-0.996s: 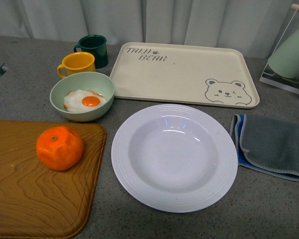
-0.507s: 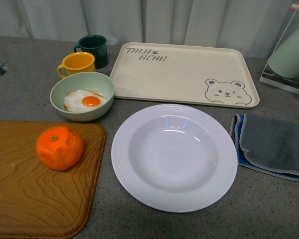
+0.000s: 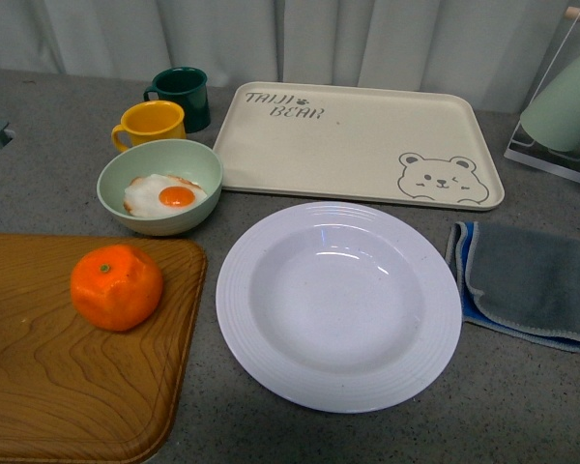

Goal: Place orange and plate with both arms

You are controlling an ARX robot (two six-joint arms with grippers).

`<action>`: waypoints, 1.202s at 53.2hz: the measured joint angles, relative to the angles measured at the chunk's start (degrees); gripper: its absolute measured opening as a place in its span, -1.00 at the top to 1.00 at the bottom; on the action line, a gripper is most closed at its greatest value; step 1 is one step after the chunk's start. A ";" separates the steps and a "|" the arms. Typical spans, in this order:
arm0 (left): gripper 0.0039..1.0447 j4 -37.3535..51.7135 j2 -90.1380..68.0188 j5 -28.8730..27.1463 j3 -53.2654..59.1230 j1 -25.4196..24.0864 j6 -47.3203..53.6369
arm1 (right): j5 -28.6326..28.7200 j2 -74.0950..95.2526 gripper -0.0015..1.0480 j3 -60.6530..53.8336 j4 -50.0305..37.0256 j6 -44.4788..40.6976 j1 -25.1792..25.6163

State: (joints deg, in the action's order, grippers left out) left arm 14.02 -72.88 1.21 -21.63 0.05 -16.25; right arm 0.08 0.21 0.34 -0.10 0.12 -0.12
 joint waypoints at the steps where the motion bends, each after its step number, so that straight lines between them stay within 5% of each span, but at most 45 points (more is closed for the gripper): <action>1: -0.88 0.46 -1.88 0.35 -0.63 -0.02 0.00 | 0.00 0.00 -0.82 0.00 0.00 0.00 0.00; 18: -0.88 5.29 -19.61 2.75 -7.98 -0.55 -0.31 | 0.00 0.00 -0.82 0.00 0.00 0.00 0.00; 32: -0.88 2.82 -22.58 7.56 -11.47 4.02 -0.39 | 0.00 0.00 -0.82 0.00 0.00 0.00 0.00; 60: -0.88 3.02 -32.59 6.93 -15.34 8.39 -0.70 | 0.00 0.00 -0.82 0.00 0.00 0.00 0.00; 64: -0.63 2.36 -32.65 6.86 -15.37 9.03 -0.26 | -0.02 0.00 -0.82 0.00 0.00 0.00 0.00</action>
State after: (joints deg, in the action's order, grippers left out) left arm 16.38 -105.54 8.08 -36.99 9.08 -16.51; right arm 0.05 0.21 0.34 -0.10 0.12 -0.12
